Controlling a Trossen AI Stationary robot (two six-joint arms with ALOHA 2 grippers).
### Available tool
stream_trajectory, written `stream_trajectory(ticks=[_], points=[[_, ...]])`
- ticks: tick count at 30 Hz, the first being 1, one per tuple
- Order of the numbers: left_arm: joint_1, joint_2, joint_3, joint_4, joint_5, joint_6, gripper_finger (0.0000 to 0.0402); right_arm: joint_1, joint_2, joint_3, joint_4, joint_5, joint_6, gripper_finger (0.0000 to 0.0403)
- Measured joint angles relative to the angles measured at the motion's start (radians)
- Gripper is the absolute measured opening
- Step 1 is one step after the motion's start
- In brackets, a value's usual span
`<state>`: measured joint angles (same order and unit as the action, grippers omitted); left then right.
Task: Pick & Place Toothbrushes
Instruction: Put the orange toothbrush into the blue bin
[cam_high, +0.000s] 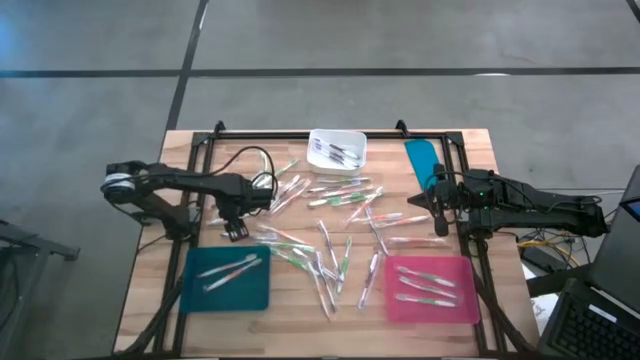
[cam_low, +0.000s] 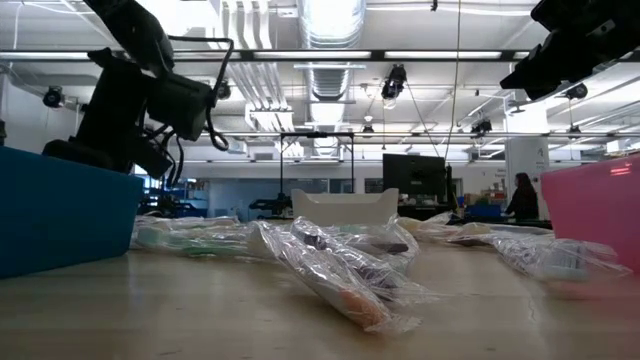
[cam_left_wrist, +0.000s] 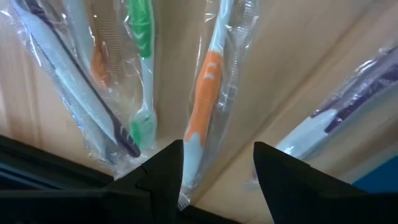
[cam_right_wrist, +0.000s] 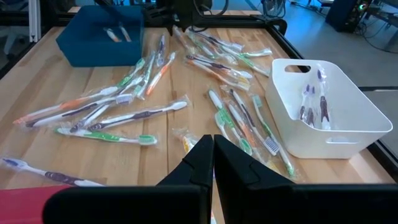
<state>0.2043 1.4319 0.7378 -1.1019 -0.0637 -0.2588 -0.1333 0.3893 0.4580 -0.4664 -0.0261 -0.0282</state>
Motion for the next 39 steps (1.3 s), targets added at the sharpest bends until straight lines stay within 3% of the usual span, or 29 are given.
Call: stream_trajectory(ticks=[9, 19, 32, 39], points=[[0.006, 0.000, -0.038, 0.035, -0.042, -0.017, 0.0190, 0.000, 0.000, 0.000, 0.000, 0.000, 0.000, 0.0008], [0.010, -0.001, -0.086, 0.133, -0.038, -0.008, 0.0125, 0.000, 0.000, 0.000, 0.000, 0.000, 0.000, 0.0008], [0.011, -0.001, -0.086, 0.140, -0.009, -0.029, 0.0035, 0.000, 0.000, 0.000, 0.000, 0.000, 0.000, 0.0008], [0.003, -0.007, -0.031, 0.083, -0.004, -0.030, 0.0022, 0.000, 0.000, 0.000, 0.000, 0.000, 0.001, 0.0008]])
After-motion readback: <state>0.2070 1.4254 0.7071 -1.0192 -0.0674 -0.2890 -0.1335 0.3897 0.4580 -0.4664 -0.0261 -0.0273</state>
